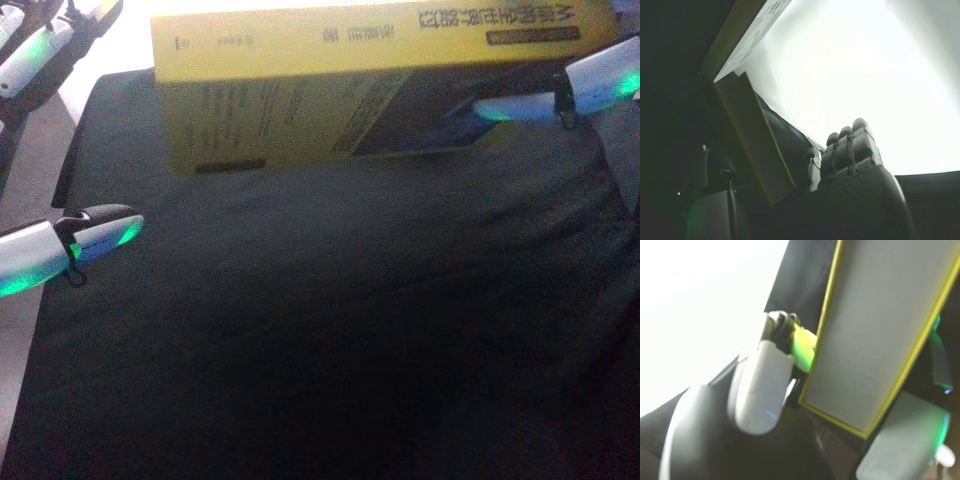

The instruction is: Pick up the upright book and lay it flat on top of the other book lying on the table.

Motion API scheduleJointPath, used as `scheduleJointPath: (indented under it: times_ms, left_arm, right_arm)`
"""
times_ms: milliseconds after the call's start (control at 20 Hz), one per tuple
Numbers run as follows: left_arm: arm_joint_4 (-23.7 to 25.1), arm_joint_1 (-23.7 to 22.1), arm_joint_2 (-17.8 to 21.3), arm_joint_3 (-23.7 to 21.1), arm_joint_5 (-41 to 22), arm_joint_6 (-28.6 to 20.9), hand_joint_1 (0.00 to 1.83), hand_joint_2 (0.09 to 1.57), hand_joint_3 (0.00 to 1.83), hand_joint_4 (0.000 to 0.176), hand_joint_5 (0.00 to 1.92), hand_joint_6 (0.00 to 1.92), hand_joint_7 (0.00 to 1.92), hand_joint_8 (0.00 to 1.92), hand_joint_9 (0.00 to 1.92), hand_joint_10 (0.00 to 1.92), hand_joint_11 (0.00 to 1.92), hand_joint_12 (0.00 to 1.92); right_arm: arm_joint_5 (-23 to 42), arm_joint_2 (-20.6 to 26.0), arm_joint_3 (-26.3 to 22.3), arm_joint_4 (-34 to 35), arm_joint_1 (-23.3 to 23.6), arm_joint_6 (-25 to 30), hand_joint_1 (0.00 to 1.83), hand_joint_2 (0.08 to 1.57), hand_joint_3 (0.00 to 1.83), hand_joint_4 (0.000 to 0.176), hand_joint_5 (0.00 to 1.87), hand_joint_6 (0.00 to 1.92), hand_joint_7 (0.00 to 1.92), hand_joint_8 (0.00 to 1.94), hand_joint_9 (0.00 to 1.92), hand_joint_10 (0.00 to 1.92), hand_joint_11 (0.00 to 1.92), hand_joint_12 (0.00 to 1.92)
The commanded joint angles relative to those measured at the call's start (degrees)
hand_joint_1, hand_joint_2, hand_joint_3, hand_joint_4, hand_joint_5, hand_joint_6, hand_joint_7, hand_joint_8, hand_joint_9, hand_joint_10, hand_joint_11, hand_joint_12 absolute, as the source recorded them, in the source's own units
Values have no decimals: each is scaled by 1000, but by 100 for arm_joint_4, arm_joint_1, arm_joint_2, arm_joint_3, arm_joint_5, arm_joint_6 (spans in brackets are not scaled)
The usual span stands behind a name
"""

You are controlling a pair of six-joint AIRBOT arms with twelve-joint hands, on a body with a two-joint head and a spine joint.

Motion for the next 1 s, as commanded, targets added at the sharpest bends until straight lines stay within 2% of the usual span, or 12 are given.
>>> scheduleJointPath:
  times_ms: [0,100,250,300,500,600,650,700,800,950]
  left_arm:
    - [102,-28,5,30,-674,2,592,968,0,176,0,0,0,0,0,0,0,0]
    - [106,-28,5,31,-673,1,565,974,0,176,0,0,0,0,0,0,0,0]
    - [122,-28,3,39,-664,1,559,984,4,176,0,0,0,0,0,0,0,0]
    - [134,-28,-3,46,-668,1,563,994,8,176,0,0,0,0,0,0,0,0]
    - [189,-38,-96,104,-628,-1,582,973,0,176,0,0,0,0,0,0,0,0]
    - [227,-45,-126,120,-645,-4,544,968,0,176,0,0,0,0,0,0,0,0]
    - [259,-58,-163,138,-642,-11,557,969,0,176,0,0,0,0,0,0,0,0]
    - [283,-82,-193,161,-625,-28,572,973,0,176,0,0,0,0,0,0,0,0]
    - [345,-140,-263,233,-586,-114,581,987,5,176,0,0,0,0,0,0,0,0]
    - [495,-259,-329,305,-482,-240,594,986,2,176,0,0,0,0,0,0,0,0]
  right_arm:
    - [694,40,7,323,150,-76,1663,797,1107,176,1659,1921,1786,1941,1921,1921,1921,1921]
    - [587,54,-5,401,265,-364,1650,782,1084,176,1698,1921,1781,1941,1921,1921,1921,1921]
    - [365,56,56,428,561,-630,1647,757,1001,176,1654,1921,1764,1941,1917,1921,1921,1921]
    - [81,56,95,428,774,-869,1677,749,978,176,1656,1921,1805,1941,1920,1921,1921,1921]
    - [-268,-41,438,442,944,-938,1818,619,997,176,1562,1921,1759,1941,1871,1921,1842,1921]
    - [-399,-145,588,443,986,-938,1826,609,1016,176,1562,1921,1758,1941,1871,1921,1842,1921]
    - [-493,-209,677,443,998,-938,1830,590,1055,176,1574,1921,1753,1941,1870,1921,1848,1921]
    - [-586,-266,772,443,1007,-938,1803,543,1184,176,1589,1921,1759,1941,1871,1921,1850,1921]
    - [-771,-345,925,444,1018,-938,1776,441,1328,176,1613,1921,1767,1941,1867,1921,1853,1921]
    - [-927,-388,1041,448,1096,-938,1677,560,1204,176,1572,1921,1716,1941,1828,1921,1804,1921]
